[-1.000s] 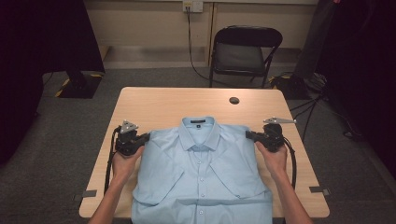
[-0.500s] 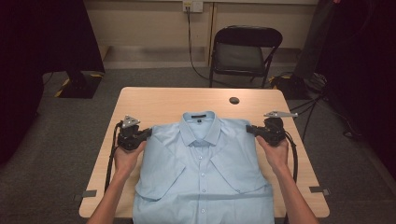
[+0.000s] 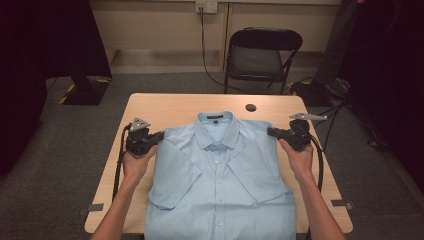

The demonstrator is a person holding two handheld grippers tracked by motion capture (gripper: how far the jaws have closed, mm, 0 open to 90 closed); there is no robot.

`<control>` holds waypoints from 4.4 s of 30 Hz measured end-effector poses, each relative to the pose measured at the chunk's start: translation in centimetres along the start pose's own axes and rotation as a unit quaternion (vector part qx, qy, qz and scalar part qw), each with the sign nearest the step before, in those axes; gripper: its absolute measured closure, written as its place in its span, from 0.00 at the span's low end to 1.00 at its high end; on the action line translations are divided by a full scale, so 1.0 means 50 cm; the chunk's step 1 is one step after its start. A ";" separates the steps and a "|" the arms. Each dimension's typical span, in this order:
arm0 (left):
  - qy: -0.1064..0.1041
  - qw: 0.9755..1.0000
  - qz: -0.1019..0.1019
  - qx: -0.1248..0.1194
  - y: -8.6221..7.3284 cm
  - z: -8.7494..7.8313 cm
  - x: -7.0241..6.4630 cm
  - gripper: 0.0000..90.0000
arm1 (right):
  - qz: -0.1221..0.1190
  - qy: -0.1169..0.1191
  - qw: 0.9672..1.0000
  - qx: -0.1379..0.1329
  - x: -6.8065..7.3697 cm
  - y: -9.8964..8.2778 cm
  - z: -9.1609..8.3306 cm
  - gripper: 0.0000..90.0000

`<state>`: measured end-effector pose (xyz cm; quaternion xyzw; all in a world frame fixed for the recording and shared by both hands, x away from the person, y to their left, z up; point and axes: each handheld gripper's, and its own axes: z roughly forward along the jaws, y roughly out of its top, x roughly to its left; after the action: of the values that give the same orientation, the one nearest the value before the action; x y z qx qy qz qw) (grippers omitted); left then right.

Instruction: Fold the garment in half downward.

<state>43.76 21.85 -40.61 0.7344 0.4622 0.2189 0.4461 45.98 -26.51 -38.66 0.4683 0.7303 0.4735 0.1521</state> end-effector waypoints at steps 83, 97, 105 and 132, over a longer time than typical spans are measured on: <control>-0.004 0.998 -0.020 -0.062 0.247 0.018 0.094 1.00 | 0.027 -0.015 0.998 -0.058 -0.030 0.231 0.037 0.97; -0.016 0.998 -0.012 -0.056 0.207 -0.010 0.044 1.00 | 0.023 -0.006 0.997 -0.067 -0.023 0.163 -0.015 0.97; -0.009 0.999 -0.002 -0.038 0.185 -0.017 0.022 1.00 | 0.016 -0.008 0.998 -0.059 -0.021 0.127 -0.030 0.97; -0.017 0.999 0.025 -0.028 0.072 -0.088 -0.019 1.00 | -0.003 0.027 0.999 -0.047 0.014 0.024 -0.082 0.97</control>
<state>41.80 22.40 -35.21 0.7367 0.4300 0.2302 0.4685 43.53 -28.03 -35.45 0.4450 0.7130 0.5191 0.1553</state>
